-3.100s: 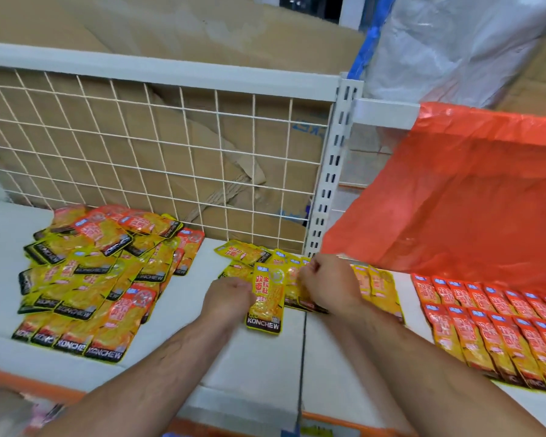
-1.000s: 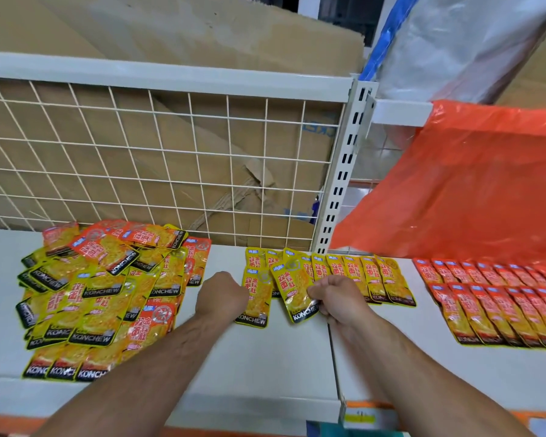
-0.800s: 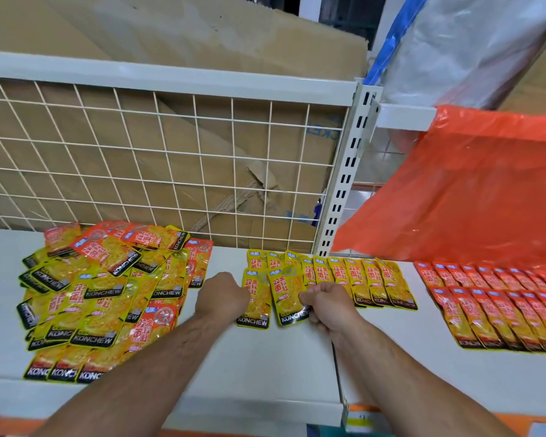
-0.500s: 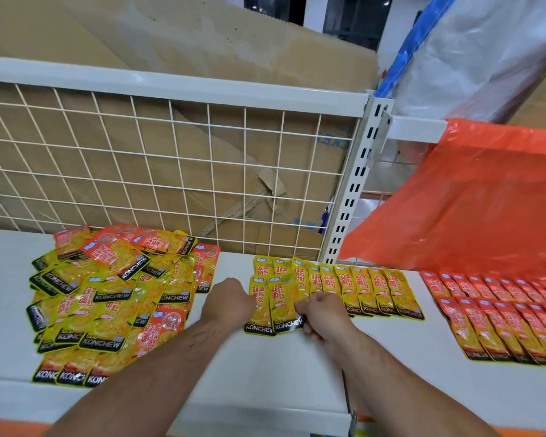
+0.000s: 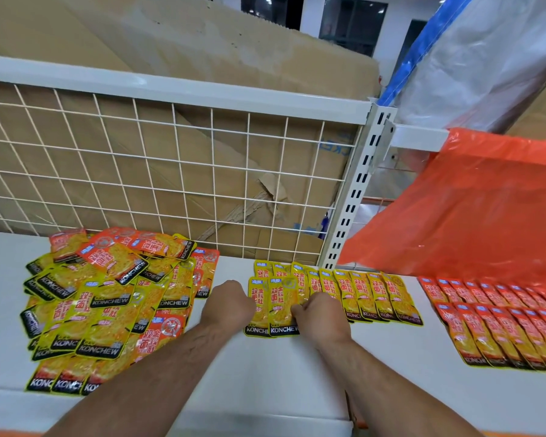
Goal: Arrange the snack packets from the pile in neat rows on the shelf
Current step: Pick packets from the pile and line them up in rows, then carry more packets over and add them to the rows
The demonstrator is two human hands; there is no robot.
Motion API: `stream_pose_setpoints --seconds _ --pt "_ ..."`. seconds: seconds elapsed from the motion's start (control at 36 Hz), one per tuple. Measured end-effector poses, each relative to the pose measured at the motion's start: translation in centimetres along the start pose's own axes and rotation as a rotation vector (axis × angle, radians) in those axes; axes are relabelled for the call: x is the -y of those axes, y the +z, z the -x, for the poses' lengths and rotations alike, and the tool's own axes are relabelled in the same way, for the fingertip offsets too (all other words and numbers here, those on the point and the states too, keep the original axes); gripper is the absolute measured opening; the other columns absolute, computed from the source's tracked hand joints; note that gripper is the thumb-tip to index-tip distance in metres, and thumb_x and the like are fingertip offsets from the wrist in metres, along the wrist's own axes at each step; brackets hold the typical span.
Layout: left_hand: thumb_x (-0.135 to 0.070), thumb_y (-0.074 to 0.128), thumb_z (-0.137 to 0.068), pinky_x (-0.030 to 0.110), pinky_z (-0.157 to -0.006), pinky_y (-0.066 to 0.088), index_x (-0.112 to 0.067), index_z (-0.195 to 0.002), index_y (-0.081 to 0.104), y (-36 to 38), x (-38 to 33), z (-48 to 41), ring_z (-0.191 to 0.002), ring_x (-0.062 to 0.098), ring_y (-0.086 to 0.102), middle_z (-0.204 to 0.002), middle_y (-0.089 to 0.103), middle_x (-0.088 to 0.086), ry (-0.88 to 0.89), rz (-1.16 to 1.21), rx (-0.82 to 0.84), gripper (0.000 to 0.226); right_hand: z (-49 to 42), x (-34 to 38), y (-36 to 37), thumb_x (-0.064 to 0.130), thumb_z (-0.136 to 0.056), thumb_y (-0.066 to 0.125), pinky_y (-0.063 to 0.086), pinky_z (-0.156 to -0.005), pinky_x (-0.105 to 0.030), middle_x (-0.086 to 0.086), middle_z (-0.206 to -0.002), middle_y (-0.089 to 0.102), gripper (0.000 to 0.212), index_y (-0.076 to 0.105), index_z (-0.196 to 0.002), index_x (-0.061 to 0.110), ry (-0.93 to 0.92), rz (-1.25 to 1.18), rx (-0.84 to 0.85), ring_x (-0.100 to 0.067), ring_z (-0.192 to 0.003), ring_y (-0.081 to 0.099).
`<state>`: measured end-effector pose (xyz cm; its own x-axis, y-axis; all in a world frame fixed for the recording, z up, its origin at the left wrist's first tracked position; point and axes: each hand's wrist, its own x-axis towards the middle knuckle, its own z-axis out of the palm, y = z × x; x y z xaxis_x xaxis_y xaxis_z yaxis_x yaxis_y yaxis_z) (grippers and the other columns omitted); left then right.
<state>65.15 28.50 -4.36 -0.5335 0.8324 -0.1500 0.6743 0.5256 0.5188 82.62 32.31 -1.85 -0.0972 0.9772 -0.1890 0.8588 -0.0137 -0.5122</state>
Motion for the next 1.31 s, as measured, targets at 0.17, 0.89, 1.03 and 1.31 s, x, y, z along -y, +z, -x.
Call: stream_pose_setpoints --seconds 0.17,0.89,1.03,1.31 --pt "-0.024 0.056 -0.083 0.025 -0.060 0.040 -0.014 -0.076 0.054 0.1 0.1 -0.2 -0.074 0.021 0.053 -0.091 0.067 0.006 0.002 -0.009 -0.005 0.012 0.4 0.2 0.1 0.033 -0.086 0.060 0.041 -0.063 -0.026 -0.006 -0.089 0.068 0.021 0.057 -0.074 0.016 -0.001 0.078 0.006 -0.029 -0.090 0.065" --pt "-0.043 0.048 -0.075 0.041 -0.086 0.049 -0.019 -0.103 0.070 -4.4 6.0 8.5 -0.101 0.026 0.058 -0.108 0.067 0.001 0.287 -0.412 -0.296 0.043 3.3 3.4 2.4 0.036 -0.083 0.052 0.043 -0.095 -0.035 -0.005 -0.115 0.066 0.039 0.069 -0.112 0.017 -0.752 0.211 -0.014 -0.031 -0.112 0.056" --pt "-0.036 0.053 -0.073 0.039 -0.083 0.050 -0.025 -0.100 0.070 -5.9 8.6 10.5 -0.096 0.024 0.059 -0.103 0.069 -0.003 0.180 -0.349 -0.374 0.034 4.6 5.3 4.4 0.029 -0.083 0.063 0.043 -0.097 -0.036 -0.007 -0.119 0.066 0.038 0.067 -0.118 0.014 -0.824 0.147 0.042 -0.031 -0.112 0.056" --pt "-0.029 0.058 -0.073 0.036 -0.065 0.053 -0.016 -0.088 0.072 -9.7 14.3 9.9 -0.080 0.028 0.060 -0.081 0.068 0.002 0.062 -0.262 -0.456 0.025 6.7 11.3 7.5 0.035 -0.090 0.058 0.046 -0.084 -0.035 -0.002 -0.108 0.065 0.026 0.067 -0.111 0.023 -0.857 0.169 0.068 -0.026 -0.105 0.056"
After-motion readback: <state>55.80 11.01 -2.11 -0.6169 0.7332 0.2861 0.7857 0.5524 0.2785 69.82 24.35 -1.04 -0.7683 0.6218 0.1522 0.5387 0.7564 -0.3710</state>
